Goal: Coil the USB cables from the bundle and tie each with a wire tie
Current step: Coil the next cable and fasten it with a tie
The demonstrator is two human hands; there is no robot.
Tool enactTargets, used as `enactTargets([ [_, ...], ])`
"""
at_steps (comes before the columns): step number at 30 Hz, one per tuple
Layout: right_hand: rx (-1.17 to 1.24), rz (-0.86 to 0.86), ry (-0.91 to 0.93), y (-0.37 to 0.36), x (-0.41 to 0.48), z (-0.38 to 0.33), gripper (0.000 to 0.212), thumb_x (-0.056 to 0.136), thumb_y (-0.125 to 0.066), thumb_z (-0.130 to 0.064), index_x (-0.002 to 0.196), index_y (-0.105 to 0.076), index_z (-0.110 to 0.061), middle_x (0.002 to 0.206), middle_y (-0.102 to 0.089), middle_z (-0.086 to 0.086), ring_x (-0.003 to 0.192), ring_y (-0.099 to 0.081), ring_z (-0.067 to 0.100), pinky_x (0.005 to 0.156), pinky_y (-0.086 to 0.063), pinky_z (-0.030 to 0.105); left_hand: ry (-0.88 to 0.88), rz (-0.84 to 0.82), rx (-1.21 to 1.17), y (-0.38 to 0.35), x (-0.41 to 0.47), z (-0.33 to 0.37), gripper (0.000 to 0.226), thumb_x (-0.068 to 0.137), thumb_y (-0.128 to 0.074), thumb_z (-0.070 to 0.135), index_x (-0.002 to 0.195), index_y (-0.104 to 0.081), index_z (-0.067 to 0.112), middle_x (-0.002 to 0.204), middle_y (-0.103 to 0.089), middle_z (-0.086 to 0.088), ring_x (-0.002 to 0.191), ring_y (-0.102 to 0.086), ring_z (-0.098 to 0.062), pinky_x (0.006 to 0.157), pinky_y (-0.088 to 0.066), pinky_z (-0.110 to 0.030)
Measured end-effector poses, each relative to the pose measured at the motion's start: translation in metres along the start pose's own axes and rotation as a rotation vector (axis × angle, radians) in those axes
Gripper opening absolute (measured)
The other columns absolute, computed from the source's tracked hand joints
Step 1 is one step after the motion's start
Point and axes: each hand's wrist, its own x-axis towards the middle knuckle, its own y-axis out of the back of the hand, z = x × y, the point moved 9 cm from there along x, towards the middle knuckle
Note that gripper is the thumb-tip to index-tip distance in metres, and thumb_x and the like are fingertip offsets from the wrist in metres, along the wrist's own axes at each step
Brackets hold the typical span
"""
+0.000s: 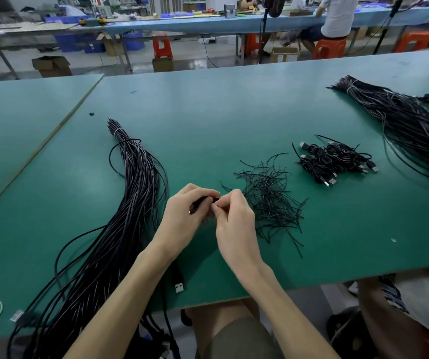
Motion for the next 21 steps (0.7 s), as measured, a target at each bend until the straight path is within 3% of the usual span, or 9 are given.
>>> enactTargets([
  [4,0.048,0.018,-0.024,0.001,0.000,0.004,0.014,0.101,-0.060,-0.010,0.092,-0.053,-0.016,0.095,-0.060,-0.002,0.086,-0.060,0.005,0.074,-0.050,0.019,-0.039,0.044,0.051,0.003,-0.001,0.008,0.021,0.097,-0.065,-0.001,0.104,-0.077,0.015,0.097,-0.066,0.008,0.080,-0.067,-0.010,0.074,-0.048,-0.010],
  [8,0.053,0.022,-0.070,0.002,0.001,0.011,0.013,0.098,-0.064,-0.014,0.090,-0.054,-0.017,0.094,-0.064,0.000,0.088,-0.063,0.012,0.075,-0.052,0.024,-0.069,0.034,0.116,0.001,-0.002,0.014,0.020,0.097,-0.064,-0.002,0.104,-0.076,0.013,0.101,-0.065,0.005,0.094,-0.063,-0.002,0.079,-0.044,-0.007],
  [14,0.157,0.031,-0.131,0.002,0.002,0.018,0.010,0.100,-0.063,-0.025,0.092,-0.060,-0.020,0.086,-0.072,-0.007,0.081,-0.068,0.002,0.070,-0.052,0.014,-0.110,0.056,0.145,0.002,-0.003,0.019,0.017,0.099,-0.062,-0.001,0.106,-0.075,0.008,0.103,-0.063,0.001,0.095,-0.063,-0.004,0.083,-0.047,-0.009],
  [19,0.338,0.001,-0.235,0.003,0.004,0.032,0.007,0.097,-0.071,-0.016,0.093,-0.068,-0.012,0.084,-0.077,0.000,0.078,-0.074,0.009,0.073,-0.059,0.025,-0.168,0.074,0.163,0.000,-0.006,0.024,0.018,0.100,-0.061,-0.001,0.109,-0.074,0.007,0.106,-0.061,0.002,0.097,-0.062,-0.002,0.084,-0.046,-0.008],
  [21,0.442,-0.003,-0.268,0.003,0.004,0.034,0.007,0.093,-0.076,-0.011,0.092,-0.069,-0.009,0.084,-0.077,0.004,0.077,-0.075,0.012,0.071,-0.058,0.023,-0.210,0.066,0.175,-0.001,-0.006,0.026,0.018,0.100,-0.060,0.001,0.111,-0.073,0.007,0.108,-0.060,0.002,0.098,-0.062,-0.004,0.086,-0.047,-0.011],
])
